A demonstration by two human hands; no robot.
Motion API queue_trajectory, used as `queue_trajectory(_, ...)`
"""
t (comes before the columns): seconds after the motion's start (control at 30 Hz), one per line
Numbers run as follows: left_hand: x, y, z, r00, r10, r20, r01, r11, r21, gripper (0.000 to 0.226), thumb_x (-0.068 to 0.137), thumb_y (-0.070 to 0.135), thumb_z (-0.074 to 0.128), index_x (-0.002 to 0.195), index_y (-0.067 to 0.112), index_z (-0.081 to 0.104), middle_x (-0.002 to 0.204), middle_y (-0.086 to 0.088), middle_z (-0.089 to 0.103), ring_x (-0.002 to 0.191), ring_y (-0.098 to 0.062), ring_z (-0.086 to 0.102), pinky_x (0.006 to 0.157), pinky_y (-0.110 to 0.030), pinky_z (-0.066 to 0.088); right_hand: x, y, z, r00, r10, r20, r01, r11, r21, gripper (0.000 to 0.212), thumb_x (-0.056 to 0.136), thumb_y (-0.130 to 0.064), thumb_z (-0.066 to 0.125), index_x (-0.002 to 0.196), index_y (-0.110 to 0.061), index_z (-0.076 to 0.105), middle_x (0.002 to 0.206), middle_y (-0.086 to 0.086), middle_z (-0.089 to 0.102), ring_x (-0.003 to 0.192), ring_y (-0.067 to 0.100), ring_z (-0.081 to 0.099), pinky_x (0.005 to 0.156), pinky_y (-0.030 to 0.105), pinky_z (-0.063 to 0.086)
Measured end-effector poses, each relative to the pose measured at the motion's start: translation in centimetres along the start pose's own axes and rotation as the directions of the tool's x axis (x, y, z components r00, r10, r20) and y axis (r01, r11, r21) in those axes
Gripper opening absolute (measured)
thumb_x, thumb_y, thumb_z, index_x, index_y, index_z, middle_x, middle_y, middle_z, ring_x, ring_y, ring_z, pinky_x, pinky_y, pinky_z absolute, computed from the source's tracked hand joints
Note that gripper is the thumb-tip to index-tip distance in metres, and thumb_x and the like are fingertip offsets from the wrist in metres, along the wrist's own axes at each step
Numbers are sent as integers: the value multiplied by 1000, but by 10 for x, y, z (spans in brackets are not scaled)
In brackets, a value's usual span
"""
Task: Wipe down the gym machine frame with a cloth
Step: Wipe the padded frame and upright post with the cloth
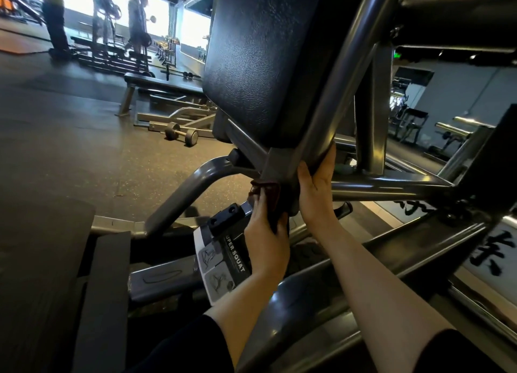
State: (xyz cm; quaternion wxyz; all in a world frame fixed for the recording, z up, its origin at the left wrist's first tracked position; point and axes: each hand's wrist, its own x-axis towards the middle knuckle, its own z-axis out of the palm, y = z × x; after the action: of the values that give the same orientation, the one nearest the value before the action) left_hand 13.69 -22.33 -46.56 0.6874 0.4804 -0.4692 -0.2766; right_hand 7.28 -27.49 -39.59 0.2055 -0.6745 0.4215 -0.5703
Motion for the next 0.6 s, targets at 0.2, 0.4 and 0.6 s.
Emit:
queue_trajectory(0.2, 16, 7, -1, 995, 86, 52, -85, 996, -19, 52, 95, 3, 54, 144, 18, 43, 145, -5, 49, 135, -17, 44, 112, -36, 39, -35, -7, -3, 946, -273, -177, 161, 866, -474, 48, 94, -27, 53, 138, -17, 38, 131, 7, 47, 107, 14, 55, 89, 34, 51)
queue_trajectory(0.4, 54, 12, -31, 992, -124, -7, 123, 990, -63, 34, 97, 11, 53, 131, 17, 54, 117, 2, 64, 109, -9, 60, 102, -33, 46, -20, -14, 18, 745, -580, 330, 596, 358, -719, 24, 88, -22, 45, 94, -13, 67, 108, 8, 66, 109, 24, 57, 98, 41, 44)
queue_trajectory(0.6, 92, 4, -28, 995, -24, 98, 33, 995, -97, 42, 96, 6, 53, 136, 21, 51, 130, -2, 61, 122, -12, 55, 107, -41, 44, 18, -3, 31, 642, -535, 549, 630, -40, -776, 16, 87, -16, 54, 96, -10, 66, 101, 12, 68, 103, 29, 62, 95, 39, 44)
